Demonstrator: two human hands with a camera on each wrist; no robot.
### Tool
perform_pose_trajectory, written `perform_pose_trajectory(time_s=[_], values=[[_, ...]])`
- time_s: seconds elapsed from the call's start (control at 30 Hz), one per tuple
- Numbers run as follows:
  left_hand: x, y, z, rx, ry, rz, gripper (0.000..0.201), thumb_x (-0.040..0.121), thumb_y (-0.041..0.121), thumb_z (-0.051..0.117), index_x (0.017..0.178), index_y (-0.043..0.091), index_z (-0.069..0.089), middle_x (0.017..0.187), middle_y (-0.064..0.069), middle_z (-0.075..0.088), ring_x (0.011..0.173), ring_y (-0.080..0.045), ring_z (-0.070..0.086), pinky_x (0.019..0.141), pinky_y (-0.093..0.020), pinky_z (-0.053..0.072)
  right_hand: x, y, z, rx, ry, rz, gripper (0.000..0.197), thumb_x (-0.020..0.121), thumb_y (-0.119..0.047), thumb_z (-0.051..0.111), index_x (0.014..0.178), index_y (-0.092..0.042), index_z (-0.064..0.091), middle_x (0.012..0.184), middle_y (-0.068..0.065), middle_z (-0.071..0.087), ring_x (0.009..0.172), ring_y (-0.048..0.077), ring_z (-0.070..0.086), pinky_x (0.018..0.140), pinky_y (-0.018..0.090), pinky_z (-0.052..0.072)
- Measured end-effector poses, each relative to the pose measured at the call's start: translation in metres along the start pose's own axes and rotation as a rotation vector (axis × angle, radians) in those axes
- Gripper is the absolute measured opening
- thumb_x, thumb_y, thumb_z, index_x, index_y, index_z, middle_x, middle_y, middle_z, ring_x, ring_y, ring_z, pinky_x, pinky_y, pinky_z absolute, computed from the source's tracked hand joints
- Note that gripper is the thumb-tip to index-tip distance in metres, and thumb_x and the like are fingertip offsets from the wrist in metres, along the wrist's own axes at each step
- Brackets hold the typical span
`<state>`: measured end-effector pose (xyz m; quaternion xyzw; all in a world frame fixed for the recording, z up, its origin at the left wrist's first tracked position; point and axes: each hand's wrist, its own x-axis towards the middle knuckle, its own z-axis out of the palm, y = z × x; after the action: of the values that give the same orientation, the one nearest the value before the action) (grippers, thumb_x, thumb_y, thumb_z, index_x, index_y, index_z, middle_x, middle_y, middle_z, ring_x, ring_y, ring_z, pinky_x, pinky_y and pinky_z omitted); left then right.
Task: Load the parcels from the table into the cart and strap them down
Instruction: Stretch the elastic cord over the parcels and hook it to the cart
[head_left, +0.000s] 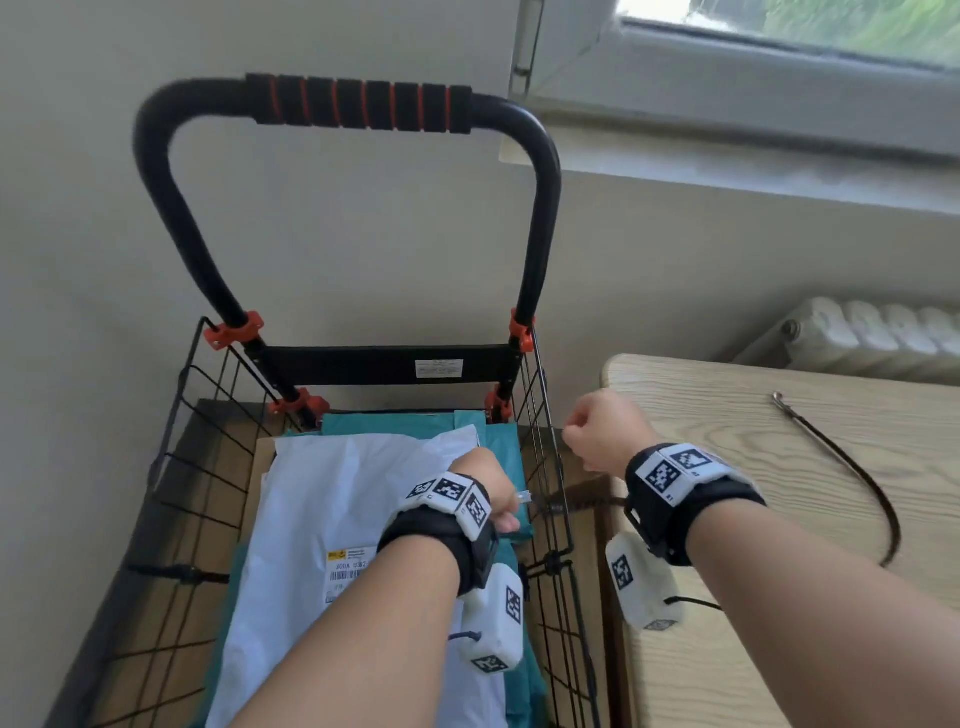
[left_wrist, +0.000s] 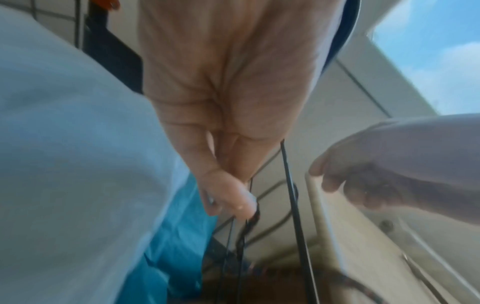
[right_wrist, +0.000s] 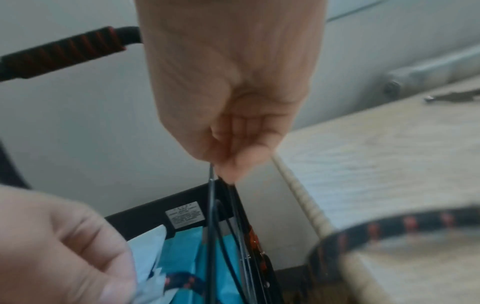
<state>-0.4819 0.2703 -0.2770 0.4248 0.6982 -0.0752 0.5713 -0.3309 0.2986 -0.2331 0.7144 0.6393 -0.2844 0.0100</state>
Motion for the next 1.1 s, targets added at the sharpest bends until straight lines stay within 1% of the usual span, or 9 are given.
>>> perform_pose_trajectory(time_s=[0.07, 0.2, 0.37, 0.43, 0.57, 0.67, 0.83, 0.93, 1.1], values=[[-0.019, -0.009, -0.021, 0.132, 0.026, 0.057, 0.011, 0.090, 0.015, 0.064, 0.082, 0.007, 0.062, 0.076, -0.006, 0.071, 0.054, -0.012, 0.060, 0.059, -0.023, 0.051, -0.014, -0.026, -0.001, 0.089, -0.061, -0.123, 0.018, 0.090, -0.015, 0.055, 0.091, -0.019, 0.073, 0.088, -0.003, 0.070, 0.072, 0.016, 0.070, 0.067, 0.032, 0.061], [-0.041, -0.048, -0.065, 0.202, 0.156, 0.103, 0.010, 0.087, 0.016, 0.069, 0.087, 0.007, 0.070, 0.063, -0.003, 0.060, 0.059, -0.020, 0.056, 0.077, -0.030, 0.056, -0.031, -0.088, 0.028, 0.020, -0.464, -0.176, 0.022, 0.094, -0.017, 0.052, 0.108, -0.017, 0.069, 0.090, 0.007, 0.072, 0.058, 0.014, 0.066, 0.058, 0.022, 0.057], [-0.054, -0.113, -0.105, 0.073, 0.233, 0.105, 0.019, 0.084, 0.026, 0.072, 0.095, 0.011, 0.076, 0.087, -0.003, 0.071, 0.077, -0.018, 0.066, 0.079, -0.028, 0.056, -0.037, -0.144, 0.074, -0.065, -0.453, -0.234, 0.022, 0.089, -0.017, 0.060, 0.088, -0.001, 0.075, 0.077, 0.012, 0.072, 0.051, 0.013, 0.054, 0.063, 0.022, 0.053], [-0.056, -0.137, -0.128, -0.046, 0.439, 0.128, 0.013, 0.082, 0.020, 0.073, 0.095, 0.021, 0.073, 0.100, -0.001, 0.071, 0.088, -0.019, 0.068, 0.079, -0.030, 0.057, -0.034, -0.165, 0.085, -0.027, -0.428, -0.237, 0.027, 0.086, -0.026, 0.064, 0.078, -0.001, 0.073, 0.067, 0.008, 0.066, 0.054, 0.016, 0.053, 0.068, 0.025, 0.053], [-0.054, -0.184, -0.177, -0.129, 0.842, -0.037, 0.050, 0.076, 0.007, 0.064, 0.120, 0.029, 0.057, 0.127, -0.004, 0.050, 0.115, -0.026, 0.051, 0.093, -0.044, 0.050, -0.021, -0.214, 0.112, 0.069, -0.418, -0.237, 0.022, 0.086, -0.018, 0.061, 0.091, -0.004, 0.077, 0.087, 0.008, 0.075, 0.068, 0.017, 0.062, 0.065, 0.027, 0.055], [-0.046, -0.216, -0.198, -0.170, 0.650, -0.175, 0.078, 0.074, -0.001, 0.066, 0.144, 0.017, 0.038, 0.143, -0.012, 0.043, 0.129, -0.032, 0.045, 0.101, -0.044, 0.046, -0.010, -0.246, 0.145, 0.048, -0.418, -0.254, 0.021, 0.084, -0.015, 0.059, 0.092, -0.006, 0.076, 0.090, 0.008, 0.075, 0.079, 0.020, 0.069, 0.075, 0.031, 0.059], [-0.026, -0.260, -0.185, -0.101, 0.348, -0.301, 0.035, 0.086, -0.006, 0.055, 0.120, 0.002, 0.058, 0.112, -0.015, 0.062, 0.113, -0.031, 0.059, 0.083, -0.031, 0.048, 0.007, -0.277, 0.196, -0.093, -0.411, -0.323, 0.020, 0.091, -0.018, 0.059, 0.103, -0.007, 0.069, 0.101, 0.009, 0.070, 0.093, 0.024, 0.068, 0.086, 0.037, 0.057], [-0.013, -0.270, -0.183, -0.143, 0.349, -0.237, 0.053, 0.091, -0.005, 0.047, 0.141, 0.010, 0.046, 0.138, -0.011, 0.053, 0.120, -0.026, 0.054, 0.088, -0.027, 0.046, 0.016, -0.289, 0.222, -0.081, -0.417, -0.308, 0.019, 0.091, -0.023, 0.061, 0.101, -0.010, 0.071, 0.101, 0.007, 0.068, 0.093, 0.021, 0.065, 0.086, 0.034, 0.056], [-0.015, -0.274, -0.184, -0.188, 0.380, -0.188, 0.055, 0.094, -0.001, 0.044, 0.145, 0.017, 0.041, 0.134, -0.009, 0.054, 0.109, -0.024, 0.057, 0.082, -0.028, 0.047, 0.019, -0.295, 0.251, 0.030, -0.458, -0.202, 0.026, 0.081, -0.025, 0.064, 0.102, -0.013, 0.073, 0.100, 0.007, 0.071, 0.094, 0.025, 0.068, 0.084, 0.036, 0.057]])
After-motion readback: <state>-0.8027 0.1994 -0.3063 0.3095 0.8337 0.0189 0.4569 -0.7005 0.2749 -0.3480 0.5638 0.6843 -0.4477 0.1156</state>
